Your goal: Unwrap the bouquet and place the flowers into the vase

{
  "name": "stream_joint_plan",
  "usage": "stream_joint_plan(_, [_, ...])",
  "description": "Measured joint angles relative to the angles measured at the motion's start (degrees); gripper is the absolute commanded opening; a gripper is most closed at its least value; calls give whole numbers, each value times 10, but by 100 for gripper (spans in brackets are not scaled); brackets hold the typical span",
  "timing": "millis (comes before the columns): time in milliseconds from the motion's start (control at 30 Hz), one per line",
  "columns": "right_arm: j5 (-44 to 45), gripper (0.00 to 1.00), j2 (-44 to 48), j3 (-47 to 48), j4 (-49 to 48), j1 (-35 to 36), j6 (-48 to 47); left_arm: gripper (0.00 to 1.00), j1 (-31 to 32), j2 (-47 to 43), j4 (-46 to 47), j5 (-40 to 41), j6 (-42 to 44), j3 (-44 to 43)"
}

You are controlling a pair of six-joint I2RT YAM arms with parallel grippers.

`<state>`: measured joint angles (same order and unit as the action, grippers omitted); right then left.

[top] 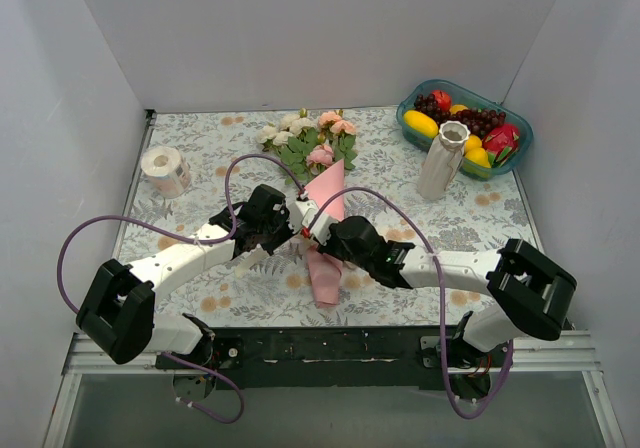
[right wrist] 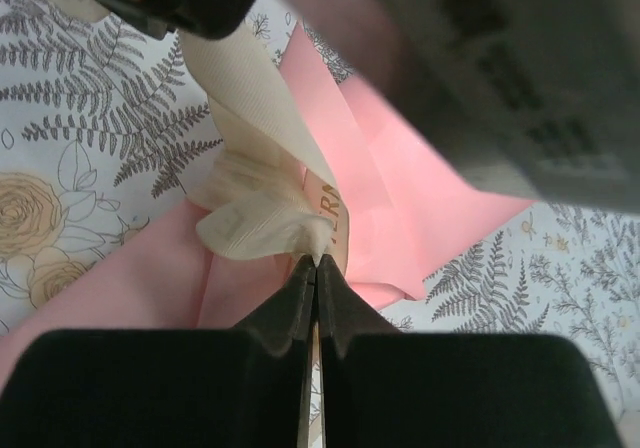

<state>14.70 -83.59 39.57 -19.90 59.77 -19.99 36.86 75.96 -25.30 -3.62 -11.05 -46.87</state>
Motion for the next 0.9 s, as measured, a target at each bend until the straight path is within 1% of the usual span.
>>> stream_joint_plan(233, [34,1,-4,12,-1,0,-5,4,0,0,0,0,1,0])
stream_joint_plan(300, [46,1,-1,12,0,0,-7,1,0,0,-1,1,1,0])
stream_joint_plan(367, [58,1,7,12,0,0,-9,0,0,0,-3,1,-1,0])
stream_joint_plan(533, [111,1,46,12,5,0,-5,0,0,-8,-18,14,-1,0])
stream_joint_plan(700, [185,1,108,7,29,0,16,0,-4,-48,-18,52,7,0])
stream_joint_plan(767, [213,1,139,0,40,0,23,0,-21,-67,-14,63,7,-3])
stream_joint_plan(900, [258,1,200,-5,76,0,37,0,-105,-64,-28,64,-2,-59])
